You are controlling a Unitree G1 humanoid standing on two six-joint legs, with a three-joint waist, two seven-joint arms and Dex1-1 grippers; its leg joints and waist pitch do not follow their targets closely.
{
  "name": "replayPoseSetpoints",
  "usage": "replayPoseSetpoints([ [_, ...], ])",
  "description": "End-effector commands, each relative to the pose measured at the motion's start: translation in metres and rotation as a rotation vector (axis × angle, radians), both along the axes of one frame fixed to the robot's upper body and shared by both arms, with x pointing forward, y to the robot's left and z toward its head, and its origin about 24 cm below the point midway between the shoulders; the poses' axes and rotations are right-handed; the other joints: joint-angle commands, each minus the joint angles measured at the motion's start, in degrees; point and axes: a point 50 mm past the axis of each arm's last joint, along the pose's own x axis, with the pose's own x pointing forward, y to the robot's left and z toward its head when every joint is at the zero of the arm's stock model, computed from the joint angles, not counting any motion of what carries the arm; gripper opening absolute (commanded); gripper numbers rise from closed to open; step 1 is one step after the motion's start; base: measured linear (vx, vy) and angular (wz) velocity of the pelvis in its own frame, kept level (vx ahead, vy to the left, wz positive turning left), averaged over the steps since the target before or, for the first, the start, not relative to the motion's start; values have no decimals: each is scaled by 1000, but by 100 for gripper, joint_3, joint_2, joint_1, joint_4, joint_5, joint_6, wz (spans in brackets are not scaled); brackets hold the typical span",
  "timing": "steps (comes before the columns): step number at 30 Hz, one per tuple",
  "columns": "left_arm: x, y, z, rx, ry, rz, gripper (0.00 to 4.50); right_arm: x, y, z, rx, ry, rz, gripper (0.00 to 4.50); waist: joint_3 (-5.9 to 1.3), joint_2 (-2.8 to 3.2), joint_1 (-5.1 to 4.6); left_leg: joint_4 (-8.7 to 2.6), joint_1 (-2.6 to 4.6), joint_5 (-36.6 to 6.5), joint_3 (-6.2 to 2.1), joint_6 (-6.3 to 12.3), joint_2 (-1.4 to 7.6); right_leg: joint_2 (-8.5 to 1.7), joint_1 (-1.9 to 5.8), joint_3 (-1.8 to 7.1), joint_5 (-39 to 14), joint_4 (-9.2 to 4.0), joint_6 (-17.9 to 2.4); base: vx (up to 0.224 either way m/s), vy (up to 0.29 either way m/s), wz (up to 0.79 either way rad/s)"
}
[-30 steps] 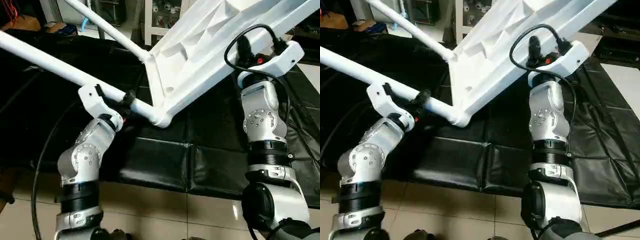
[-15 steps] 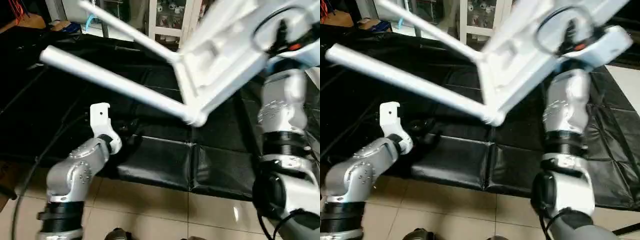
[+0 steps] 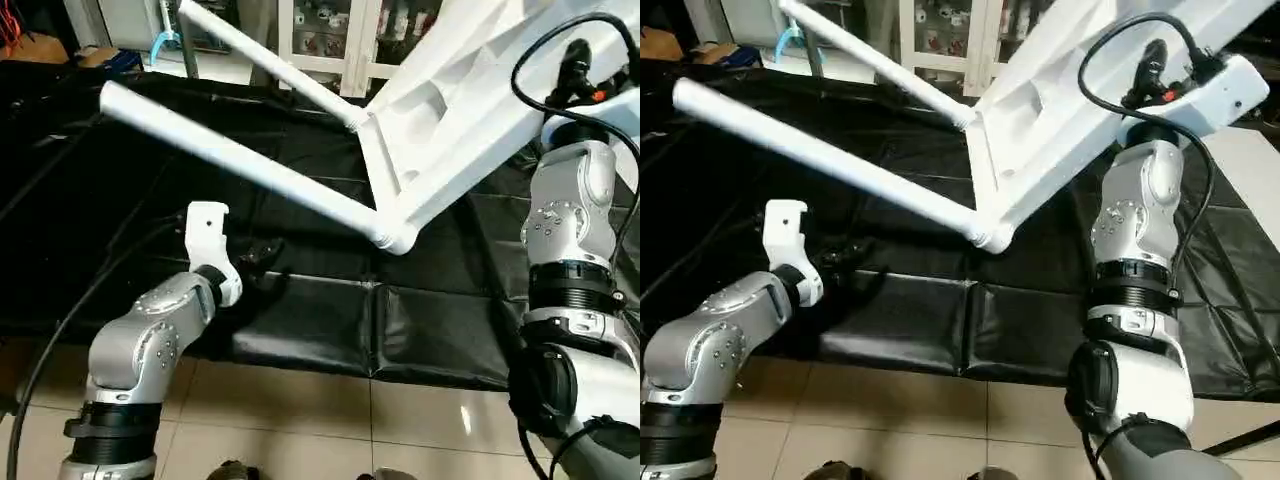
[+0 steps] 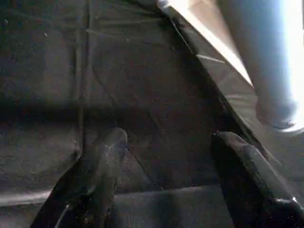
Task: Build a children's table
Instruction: Flip table
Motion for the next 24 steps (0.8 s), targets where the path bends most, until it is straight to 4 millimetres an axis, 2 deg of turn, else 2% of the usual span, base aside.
replayPoseSetpoints([
  [1,3,-3,13,21,-65,-20,325,-4,10,38,-186,-120,8,191,-527,-89,-11,-334,215,-520,-64,133,136,-127,249,134,-531,-334,-883,0,0,0],
  [5,3,-5,17,37,-94,-43,325,-4,11,41,-264,-113,-40,190,-522,-100,-6,-336,227,-572,-65,89,146,-132,241,135,-650,-339,-877,0,0,0],
  [8,2,-7,26,33,-135,-67,325,-4,10,40,-292,-101,-67,189,-513,-92,23,-340,278,-705,-55,35,164,-133,199,143,-751,-349,-885,0,0,0],
  [13,1,-10,36,46,-183,-106,325,-4,11,34,-313,-80,-78,188,-510,-96,30,-350,272,-687,-68,-77,170,-124,204,133,-566,-312,-864,0,0,0],
  [16,4,-9,41,47,-204,-87,325,-3,11,30,-326,-61,-88,188,-510,-123,28,-347,253,-726,-65,-116,158,-133,218,139,-587,-317,-825,0,0,0],
  [21,9,-6,49,92,-253,-71,325,4,13,18,-356,56,-78,188,-506,-123,26,-349,256,-734,-69,-166,154,-128,216,139,-595,-322,-783,0,0,0],
  [23,9,-6,53,158,-284,-88,325,11,17,10,-378,150,-13,188,-498,-131,15,-354,251,-802,-73,-184,151,-123,217,137,-674,-331,-769,0,0,0],
  [24,9,-8,57,175,-306,-107,325,14,22,7,-419,197,34,188,-494,-136,-31,-372,234,-933,-94,-244,152,-118,229,127,-857,-333,-731,0,0,0],
])
